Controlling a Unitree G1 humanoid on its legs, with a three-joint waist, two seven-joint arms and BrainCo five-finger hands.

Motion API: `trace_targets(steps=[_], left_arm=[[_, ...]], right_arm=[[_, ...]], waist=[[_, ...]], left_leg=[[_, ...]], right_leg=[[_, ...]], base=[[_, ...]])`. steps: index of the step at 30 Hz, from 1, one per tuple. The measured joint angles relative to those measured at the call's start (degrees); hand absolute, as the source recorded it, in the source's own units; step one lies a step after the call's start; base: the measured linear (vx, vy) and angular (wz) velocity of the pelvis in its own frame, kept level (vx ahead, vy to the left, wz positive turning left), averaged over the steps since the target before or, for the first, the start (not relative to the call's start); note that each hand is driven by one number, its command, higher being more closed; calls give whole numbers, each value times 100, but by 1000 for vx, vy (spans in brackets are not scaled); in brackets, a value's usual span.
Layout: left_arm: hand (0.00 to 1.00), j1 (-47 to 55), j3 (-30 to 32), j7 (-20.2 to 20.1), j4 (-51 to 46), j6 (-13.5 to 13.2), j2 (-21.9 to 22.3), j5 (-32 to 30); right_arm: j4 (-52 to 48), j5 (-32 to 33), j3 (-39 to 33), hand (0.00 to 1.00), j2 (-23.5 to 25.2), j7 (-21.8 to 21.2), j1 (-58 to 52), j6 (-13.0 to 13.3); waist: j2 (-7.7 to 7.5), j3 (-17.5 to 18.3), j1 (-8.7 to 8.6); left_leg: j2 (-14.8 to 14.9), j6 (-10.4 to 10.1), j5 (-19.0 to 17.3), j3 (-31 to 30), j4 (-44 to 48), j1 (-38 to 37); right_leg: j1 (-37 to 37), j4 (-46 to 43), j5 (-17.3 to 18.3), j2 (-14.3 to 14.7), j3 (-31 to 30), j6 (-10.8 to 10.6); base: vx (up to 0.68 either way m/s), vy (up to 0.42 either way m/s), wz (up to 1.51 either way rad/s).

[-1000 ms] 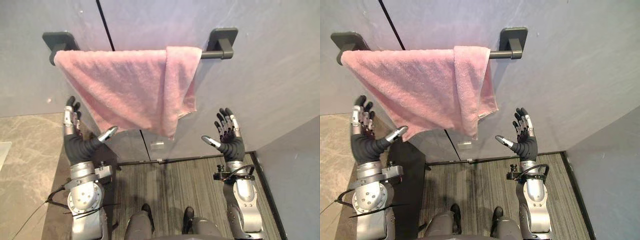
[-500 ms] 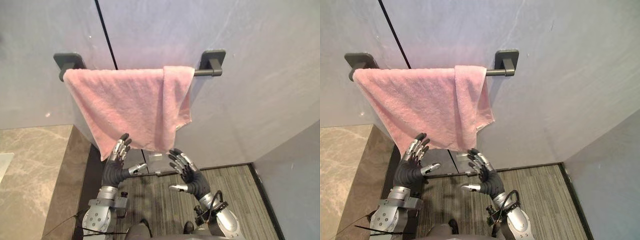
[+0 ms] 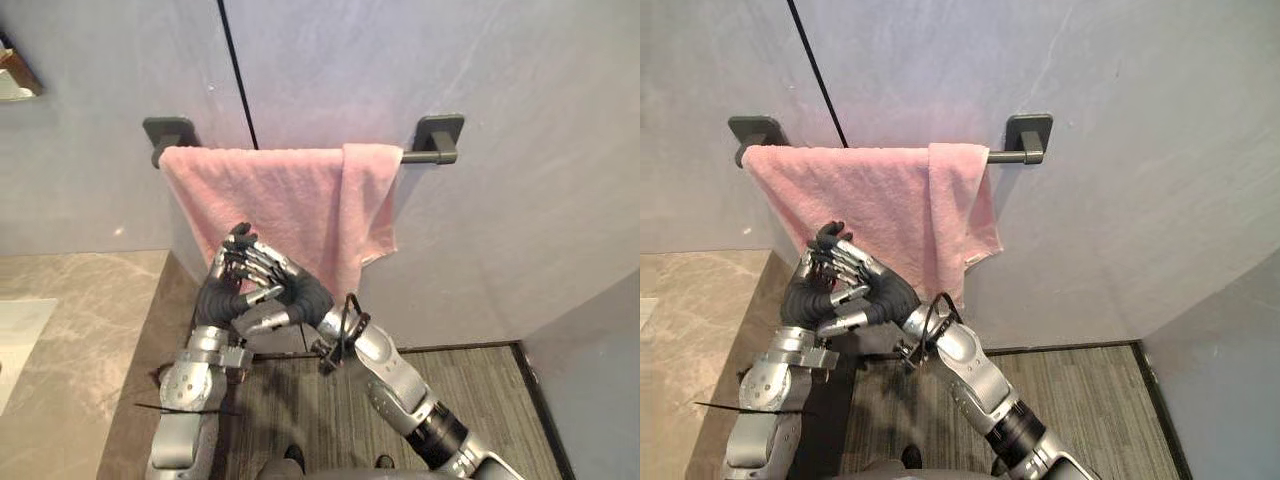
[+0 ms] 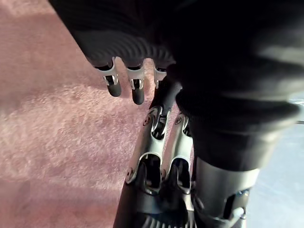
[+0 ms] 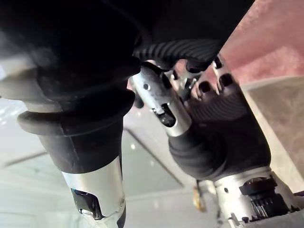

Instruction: Organize washtable

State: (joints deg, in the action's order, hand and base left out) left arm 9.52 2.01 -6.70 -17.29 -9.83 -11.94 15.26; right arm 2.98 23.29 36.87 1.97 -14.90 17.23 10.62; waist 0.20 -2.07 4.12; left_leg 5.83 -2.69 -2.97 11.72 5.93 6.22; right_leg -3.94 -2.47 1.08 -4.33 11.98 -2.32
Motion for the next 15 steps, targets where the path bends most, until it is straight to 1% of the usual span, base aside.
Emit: trace_targets(steps=[3,6,8,11,12,15], left_arm=[[0,-156,38,-50,0,-49,-231,43],[0,-416,58,-58,2,-63,-278,122],[0,-638,63,-8,2,-78,-278,143],[0,-1069,78,93,135,-115,-279,199],[0,-1244,87,104,258,-142,-285,221],[0,-1563,88,179,387,-193,-375,328]], right_arm=[[0,-118,-41,0,-3,136,217,30],[11,-141,-153,0,-5,259,451,39],[21,-242,-346,0,-6,422,601,45],[159,-367,-862,0,-10,659,914,70],[254,-369,-1072,0,-18,746,1031,98],[258,-364,-1407,0,-90,902,1195,158]], waist=[[35,-96,7],[68,-317,20],[74,-358,40],[100,-468,101],[122,-515,108],[131,-629,129]], left_leg=[[6,1,60,-1,-1,181],[25,-25,84,14,-3,247],[37,-30,96,36,10,348],[50,-31,101,106,21,420],[49,-31,101,105,21,423],[58,-32,101,106,35,488]], right_leg=[[-197,-30,-41,2,-1,18],[-285,-48,-67,20,-25,40],[-408,-86,-70,25,-45,44],[-538,-158,-69,24,-104,45],[-539,-162,-69,20,-101,45],[-634,-219,-66,19,-101,47]], base=[[-53,-2,-1],[-38,-10,-5],[-10,-13,-6],[4,-5,-8],[10,3,-5],[0,0,0]])
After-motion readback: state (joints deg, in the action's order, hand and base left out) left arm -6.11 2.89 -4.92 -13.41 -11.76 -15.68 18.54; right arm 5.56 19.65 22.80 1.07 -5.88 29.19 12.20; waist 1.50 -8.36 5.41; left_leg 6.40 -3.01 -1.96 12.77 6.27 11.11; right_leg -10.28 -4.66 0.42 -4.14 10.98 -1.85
